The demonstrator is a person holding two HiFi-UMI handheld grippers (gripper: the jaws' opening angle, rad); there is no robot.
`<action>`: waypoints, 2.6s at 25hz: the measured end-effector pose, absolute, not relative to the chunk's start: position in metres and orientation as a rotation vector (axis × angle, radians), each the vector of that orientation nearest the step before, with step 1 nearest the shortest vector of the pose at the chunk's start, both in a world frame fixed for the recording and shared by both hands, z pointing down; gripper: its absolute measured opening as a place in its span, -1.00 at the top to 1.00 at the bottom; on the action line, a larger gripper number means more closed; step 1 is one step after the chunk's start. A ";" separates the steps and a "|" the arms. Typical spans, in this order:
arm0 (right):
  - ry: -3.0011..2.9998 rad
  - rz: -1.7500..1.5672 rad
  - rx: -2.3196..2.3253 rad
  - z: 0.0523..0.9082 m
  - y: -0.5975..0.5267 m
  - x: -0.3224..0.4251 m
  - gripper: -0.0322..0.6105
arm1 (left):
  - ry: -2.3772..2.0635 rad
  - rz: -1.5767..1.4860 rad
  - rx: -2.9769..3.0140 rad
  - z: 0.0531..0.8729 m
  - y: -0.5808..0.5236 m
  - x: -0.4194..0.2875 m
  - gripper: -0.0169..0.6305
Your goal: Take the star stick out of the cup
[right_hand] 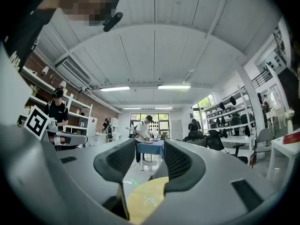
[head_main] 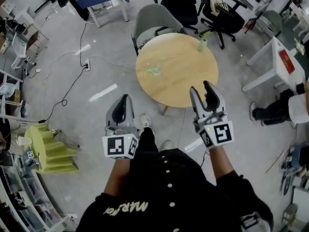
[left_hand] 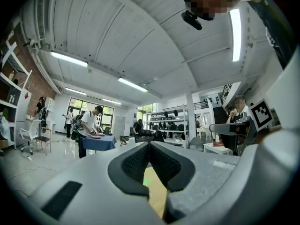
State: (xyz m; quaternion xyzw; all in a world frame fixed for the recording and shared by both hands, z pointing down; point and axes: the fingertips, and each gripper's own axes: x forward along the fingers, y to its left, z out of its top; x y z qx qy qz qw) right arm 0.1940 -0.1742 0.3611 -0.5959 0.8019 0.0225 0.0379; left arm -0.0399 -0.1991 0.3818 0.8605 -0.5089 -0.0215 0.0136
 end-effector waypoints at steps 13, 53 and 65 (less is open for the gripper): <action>2.467 0.094 -1.905 0.365 -0.338 0.175 0.33 | -1.526 -0.090 2.702 0.377 -0.375 -0.060 0.94; 3.734 0.306 -0.989 0.681 -0.500 0.100 0.34 | -1.443 0.154 2.517 0.514 -0.553 -0.037 0.94; 3.869 0.666 -0.757 0.736 -0.499 0.075 0.51 | -1.436 0.223 2.446 0.556 -0.544 -0.045 0.94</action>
